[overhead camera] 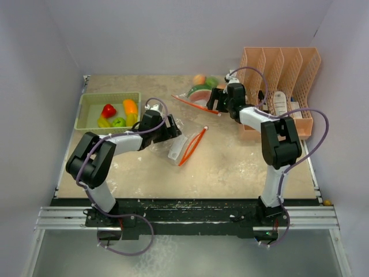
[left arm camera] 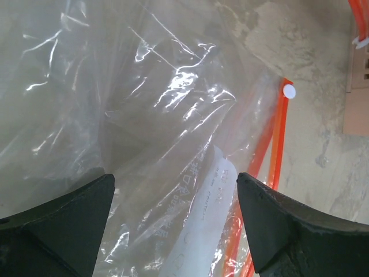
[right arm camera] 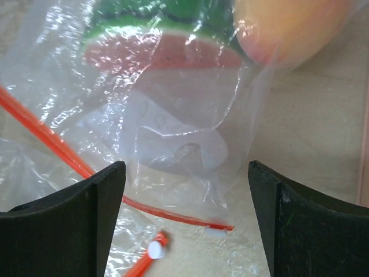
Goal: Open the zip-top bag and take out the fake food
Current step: Move the zipper food storage bag to the center of the board, then pick up the zipper food storage bag at the center of the board.
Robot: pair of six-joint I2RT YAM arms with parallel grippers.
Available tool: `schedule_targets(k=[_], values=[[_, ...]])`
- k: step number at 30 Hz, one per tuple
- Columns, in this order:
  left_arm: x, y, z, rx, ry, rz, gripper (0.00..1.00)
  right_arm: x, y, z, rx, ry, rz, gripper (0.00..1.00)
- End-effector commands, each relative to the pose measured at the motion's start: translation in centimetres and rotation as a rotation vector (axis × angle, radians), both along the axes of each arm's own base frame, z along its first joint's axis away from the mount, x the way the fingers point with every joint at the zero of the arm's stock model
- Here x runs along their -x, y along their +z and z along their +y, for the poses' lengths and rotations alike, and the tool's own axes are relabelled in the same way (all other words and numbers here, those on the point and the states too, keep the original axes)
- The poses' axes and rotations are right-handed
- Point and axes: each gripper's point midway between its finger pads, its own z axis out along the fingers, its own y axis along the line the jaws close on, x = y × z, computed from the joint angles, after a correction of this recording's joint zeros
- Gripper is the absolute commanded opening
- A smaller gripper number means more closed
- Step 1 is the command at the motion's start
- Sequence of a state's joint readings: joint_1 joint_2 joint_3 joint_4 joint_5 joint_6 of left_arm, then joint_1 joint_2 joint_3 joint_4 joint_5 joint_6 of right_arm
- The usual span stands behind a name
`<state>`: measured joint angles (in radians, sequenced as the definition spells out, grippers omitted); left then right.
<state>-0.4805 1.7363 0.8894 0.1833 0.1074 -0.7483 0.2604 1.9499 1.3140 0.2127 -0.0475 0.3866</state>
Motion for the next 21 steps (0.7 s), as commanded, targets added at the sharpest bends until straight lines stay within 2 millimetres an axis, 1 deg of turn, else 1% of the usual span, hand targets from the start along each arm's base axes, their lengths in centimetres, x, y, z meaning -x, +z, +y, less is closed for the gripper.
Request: schedule_targets(k=[1,4,6,8,11,13,16,18,19,20,21], values=[[-0.5,-1.1,2.3,-0.016,0.050,0.010,0.92,-1.5,0.4,0.9,-0.074,0.023,-0.025,0.88],[-0.8,-1.3,3.3,-0.009,0.076,0.015,0.94,-1.8,-0.5,1.8,-0.099,0.059,-0.009,0.88],[-1.2,-1.0,3.4,-0.004,0.080,0.008,0.96,-1.8,-0.3,2.3,-0.115,0.088,-0.017,0.83],[-1.6,-0.5,3.3,-0.001,0.080,-0.002,0.97,-1.4,0.3,2.7,-0.131,0.115,-0.035,0.78],[-2.3,0.0,2.7,0.016,0.067,-0.013,0.98,-0.5,1.3,3.0,-0.136,0.158,-0.057,0.65],[-2.7,0.5,2.2,0.028,0.052,-0.021,0.98,-0.3,2.3,2.7,-0.116,0.154,-0.091,0.51],[-2.8,2.0,1.8,0.039,0.042,-0.059,0.99,0.8,4.1,3.0,-0.129,0.163,-0.125,0.35],[-2.7,4.0,1.7,0.030,0.040,-0.109,0.99,1.7,5.5,3.4,-0.142,0.166,-0.148,0.23],[-2.5,5.1,1.6,0.016,0.044,-0.136,0.99,2.2,6.0,3.7,-0.145,0.173,-0.158,0.18],[-2.2,6.1,1.4,0.001,0.044,-0.161,0.99,2.8,7.1,4.0,-0.148,0.180,-0.176,0.14],[-1.8,7.5,0.8,-0.009,0.038,-0.196,0.99,3.3,7.8,4.3,-0.146,0.182,-0.189,0.10]])
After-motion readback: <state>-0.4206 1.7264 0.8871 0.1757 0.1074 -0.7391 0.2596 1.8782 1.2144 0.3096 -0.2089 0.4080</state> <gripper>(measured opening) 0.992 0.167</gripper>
